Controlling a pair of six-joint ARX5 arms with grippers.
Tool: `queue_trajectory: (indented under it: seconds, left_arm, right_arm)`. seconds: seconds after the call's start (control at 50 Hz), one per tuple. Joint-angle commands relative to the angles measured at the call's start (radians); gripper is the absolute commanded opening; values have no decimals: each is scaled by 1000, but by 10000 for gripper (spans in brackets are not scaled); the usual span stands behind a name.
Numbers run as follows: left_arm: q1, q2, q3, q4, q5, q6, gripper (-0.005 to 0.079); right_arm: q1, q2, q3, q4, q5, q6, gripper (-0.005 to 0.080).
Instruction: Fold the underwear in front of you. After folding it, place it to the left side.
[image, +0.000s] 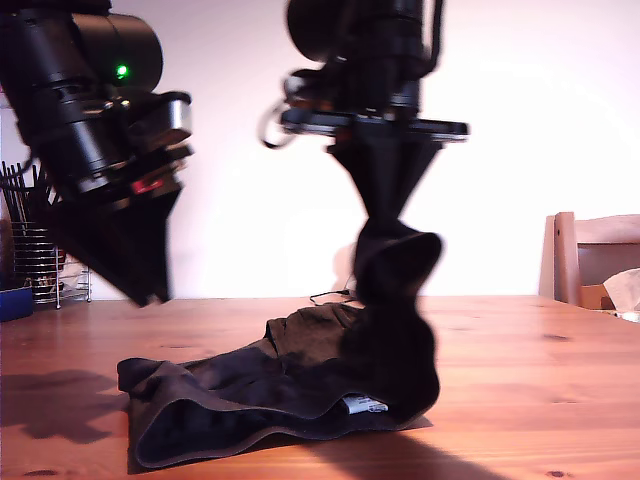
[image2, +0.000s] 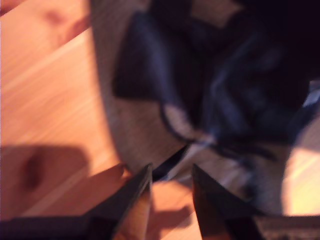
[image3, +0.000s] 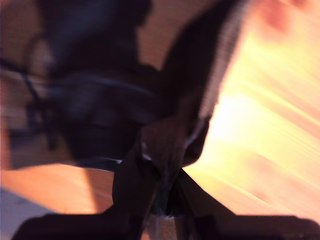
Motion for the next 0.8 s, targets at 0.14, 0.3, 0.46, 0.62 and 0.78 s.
queue_trajectory:
  seconds: [0.14, 0.3, 0.46, 0.62, 0.78]
  left_arm:
    - [45, 10, -18, -48, -53, 9, 214]
    - [83, 10, -18, -75, -72, 16, 214]
    - [119, 10, -18, -93, -88, 16, 214]
    - [149, 10, -18, -118, -102, 16, 214]
    - [157, 11, -18, -127, -90, 16, 214]
  right_arm:
    - [58, 10, 10, 47, -51, 10, -13]
    - [88, 10, 10, 80, -85, 22, -13]
    - [122, 10, 10, 122, -132, 29, -13]
    - [164, 15, 10, 171, -134, 40, -13]
    - [175, 31, 10, 181, -135, 44, -13]
